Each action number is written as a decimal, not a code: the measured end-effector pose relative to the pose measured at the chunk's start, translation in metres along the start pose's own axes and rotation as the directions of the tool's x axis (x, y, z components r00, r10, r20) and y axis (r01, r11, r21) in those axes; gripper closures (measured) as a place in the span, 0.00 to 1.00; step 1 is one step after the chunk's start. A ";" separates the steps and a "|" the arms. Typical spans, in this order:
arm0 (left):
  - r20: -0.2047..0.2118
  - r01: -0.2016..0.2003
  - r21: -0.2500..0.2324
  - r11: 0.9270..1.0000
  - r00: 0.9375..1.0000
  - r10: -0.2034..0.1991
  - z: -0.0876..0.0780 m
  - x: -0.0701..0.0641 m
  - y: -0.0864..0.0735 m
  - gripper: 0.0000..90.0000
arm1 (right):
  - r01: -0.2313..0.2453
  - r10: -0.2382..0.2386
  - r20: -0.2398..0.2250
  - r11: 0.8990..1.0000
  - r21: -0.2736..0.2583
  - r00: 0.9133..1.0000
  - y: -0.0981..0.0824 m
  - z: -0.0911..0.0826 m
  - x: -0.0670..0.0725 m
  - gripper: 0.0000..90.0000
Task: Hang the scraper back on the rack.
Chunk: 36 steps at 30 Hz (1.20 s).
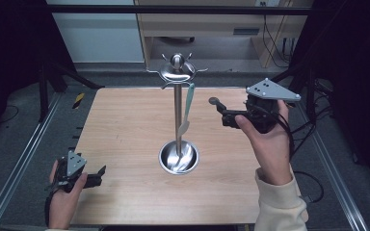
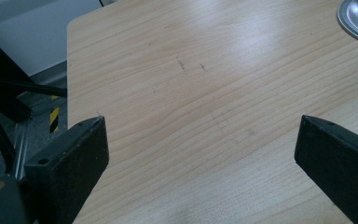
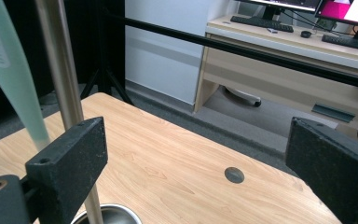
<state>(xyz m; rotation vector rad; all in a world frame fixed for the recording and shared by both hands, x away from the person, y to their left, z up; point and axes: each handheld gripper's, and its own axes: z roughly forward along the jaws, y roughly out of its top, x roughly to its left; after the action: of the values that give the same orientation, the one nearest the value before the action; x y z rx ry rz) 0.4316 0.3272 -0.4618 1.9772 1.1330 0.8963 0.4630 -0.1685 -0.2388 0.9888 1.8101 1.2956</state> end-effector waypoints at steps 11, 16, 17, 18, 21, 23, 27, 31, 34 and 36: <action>-0.010 0.008 -0.011 1.000 1.000 -0.008 -0.001 0.001 0.001 0.03 | -0.015 0.015 0.020 0.999 0.043 1.000 -0.011 0.006 -0.011 0.07; -0.008 0.005 -0.013 1.000 1.000 -0.005 0.000 0.001 0.001 0.03 | -0.029 0.027 0.043 0.998 0.050 0.999 -0.016 0.008 -0.018 0.08; -0.007 0.004 -0.014 1.000 1.000 -0.004 0.000 0.001 0.001 0.03 | -0.028 0.025 0.046 0.998 0.052 0.999 -0.017 0.009 -0.019 0.08; -0.006 0.004 -0.014 1.000 1.000 -0.004 0.000 0.001 0.001 0.03 | -0.029 0.026 0.052 0.998 0.058 0.998 -0.018 0.009 -0.020 0.08; -0.005 0.000 -0.019 1.000 1.000 0.000 0.000 0.001 0.002 0.03 | -0.033 0.029 0.067 0.997 0.065 0.997 -0.021 0.010 -0.023 0.09; -0.004 0.001 -0.021 1.000 1.000 -0.001 -0.001 0.001 0.002 0.03 | -0.029 0.024 0.072 0.997 0.071 0.997 -0.023 0.011 -0.025 0.10; -0.004 0.006 -0.024 1.000 1.000 -0.006 -0.001 0.002 0.001 0.03 | -0.010 0.005 0.076 0.997 0.073 0.997 -0.026 0.010 -0.026 0.11; -0.003 0.003 -0.022 1.000 1.000 -0.003 0.000 0.002 0.002 0.03 | 0.014 -0.021 0.080 0.996 0.090 0.997 -0.030 0.010 -0.029 0.11; -0.004 0.001 -0.022 1.000 1.000 -0.001 0.000 0.001 0.002 0.03 | 0.010 -0.018 0.084 0.995 0.096 0.996 -0.035 0.011 -0.030 0.11; -0.001 0.002 -0.019 1.000 1.000 -0.002 -0.001 0.001 0.001 0.03 | -0.001 -0.008 0.086 0.995 0.099 0.996 -0.039 0.011 -0.030 0.11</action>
<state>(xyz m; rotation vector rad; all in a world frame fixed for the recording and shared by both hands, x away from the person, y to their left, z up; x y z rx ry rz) 0.4321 0.3279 -0.4599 1.9599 1.1226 0.9042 0.4797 -0.1982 -0.2757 1.0777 1.8227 1.1525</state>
